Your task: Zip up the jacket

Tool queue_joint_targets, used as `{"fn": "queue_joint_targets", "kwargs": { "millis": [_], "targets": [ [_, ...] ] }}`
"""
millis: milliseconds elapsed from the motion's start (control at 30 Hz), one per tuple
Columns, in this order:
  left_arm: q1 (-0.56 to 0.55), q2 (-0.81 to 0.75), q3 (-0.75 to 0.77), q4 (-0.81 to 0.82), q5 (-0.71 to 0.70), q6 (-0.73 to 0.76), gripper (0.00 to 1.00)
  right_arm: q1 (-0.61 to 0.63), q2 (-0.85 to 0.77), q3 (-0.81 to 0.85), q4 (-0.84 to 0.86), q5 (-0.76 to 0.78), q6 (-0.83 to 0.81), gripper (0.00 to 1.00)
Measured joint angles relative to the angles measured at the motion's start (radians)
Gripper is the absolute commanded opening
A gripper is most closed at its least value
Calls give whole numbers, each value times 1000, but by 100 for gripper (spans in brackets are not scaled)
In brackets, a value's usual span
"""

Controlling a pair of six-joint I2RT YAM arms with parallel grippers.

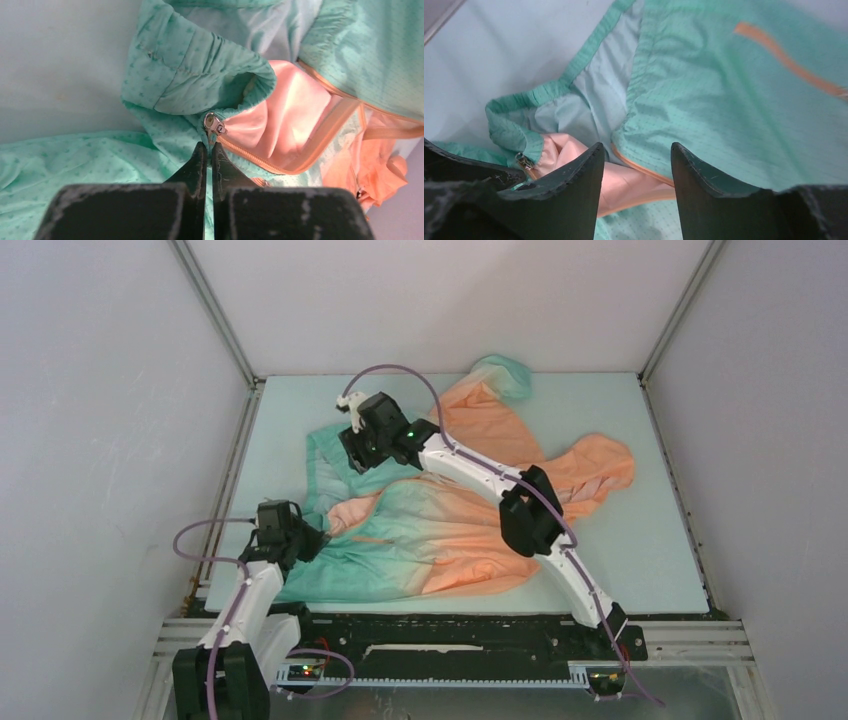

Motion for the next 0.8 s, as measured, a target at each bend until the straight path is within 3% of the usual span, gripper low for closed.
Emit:
{"fn": "queue_joint_targets", "kwargs": {
  "millis": [300,633,800],
  "targets": [
    [0,-34,0,54,42,23,0,-7,190,48,-9,-129,64,51],
    [0,-52,-1,57,43,29,0,13,239,133,-16,-86,39,51],
    [0,-54,-1,58,46,30,0,42,267,175,-28,-25,4,45]
  ]
}}
